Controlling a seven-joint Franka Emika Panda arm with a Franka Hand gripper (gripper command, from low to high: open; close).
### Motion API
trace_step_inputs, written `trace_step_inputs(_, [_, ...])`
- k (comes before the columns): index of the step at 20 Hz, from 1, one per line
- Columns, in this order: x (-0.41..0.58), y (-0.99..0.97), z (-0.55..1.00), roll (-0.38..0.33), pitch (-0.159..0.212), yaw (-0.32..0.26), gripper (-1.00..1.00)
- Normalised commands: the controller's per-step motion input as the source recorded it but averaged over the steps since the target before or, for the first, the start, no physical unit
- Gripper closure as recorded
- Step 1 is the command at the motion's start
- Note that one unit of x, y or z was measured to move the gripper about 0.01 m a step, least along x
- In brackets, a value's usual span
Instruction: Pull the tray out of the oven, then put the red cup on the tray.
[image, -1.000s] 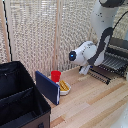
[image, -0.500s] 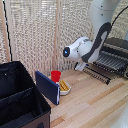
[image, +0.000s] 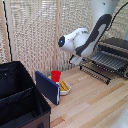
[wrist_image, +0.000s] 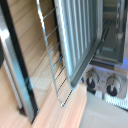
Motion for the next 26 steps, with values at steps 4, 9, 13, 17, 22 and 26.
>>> trace_step_inputs(4, [0.171,0.34,0.06,0.316,-0.044,-0.159,-1.0])
trace_step_inputs(9, [0.221,0.36,0.0,0.352,-0.034,-0.132,-1.0])
trace_step_inputs(13, [0.216,0.36,0.0,0.349,-0.035,-0.136,-1.0])
trace_step_inputs(17, [0.21,0.35,0.01,0.344,-0.034,-0.139,-1.0])
trace_step_inputs(22, [0.105,0.3,0.14,0.294,-0.039,-0.184,-1.0])
trace_step_inputs(26, [0.026,0.26,0.26,0.242,-0.044,-0.224,-1.0])
